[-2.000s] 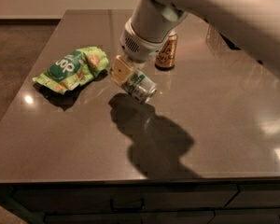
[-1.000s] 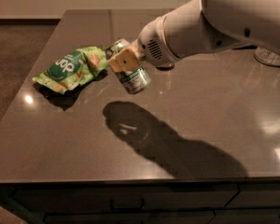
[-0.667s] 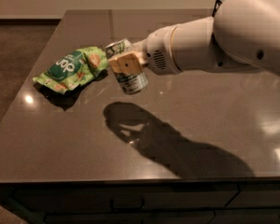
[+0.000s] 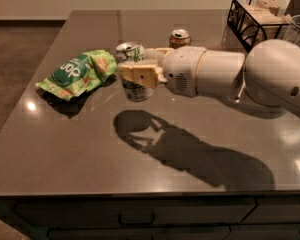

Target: Place 7up can upright

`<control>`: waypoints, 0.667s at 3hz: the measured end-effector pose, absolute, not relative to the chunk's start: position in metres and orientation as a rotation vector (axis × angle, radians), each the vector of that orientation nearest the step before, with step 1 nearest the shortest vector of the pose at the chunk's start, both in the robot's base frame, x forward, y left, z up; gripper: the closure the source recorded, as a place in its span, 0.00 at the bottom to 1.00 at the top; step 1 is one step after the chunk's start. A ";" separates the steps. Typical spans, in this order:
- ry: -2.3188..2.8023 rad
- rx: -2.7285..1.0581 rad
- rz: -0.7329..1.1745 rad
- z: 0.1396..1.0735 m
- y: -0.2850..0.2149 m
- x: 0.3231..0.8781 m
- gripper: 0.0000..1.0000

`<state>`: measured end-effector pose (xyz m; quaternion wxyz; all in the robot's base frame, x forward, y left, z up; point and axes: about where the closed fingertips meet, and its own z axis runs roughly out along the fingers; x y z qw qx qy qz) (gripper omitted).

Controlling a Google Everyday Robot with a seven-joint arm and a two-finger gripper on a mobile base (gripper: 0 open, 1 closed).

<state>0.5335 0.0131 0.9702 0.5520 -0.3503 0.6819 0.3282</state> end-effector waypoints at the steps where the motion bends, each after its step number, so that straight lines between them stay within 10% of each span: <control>1: 1.545 -0.847 0.792 0.955 0.002 0.533 1.00; 2: 1.491 -0.866 0.772 0.935 -0.014 0.532 1.00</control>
Offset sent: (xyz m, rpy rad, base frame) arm -0.0015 -0.0454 -0.0507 0.0337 -0.1543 0.0406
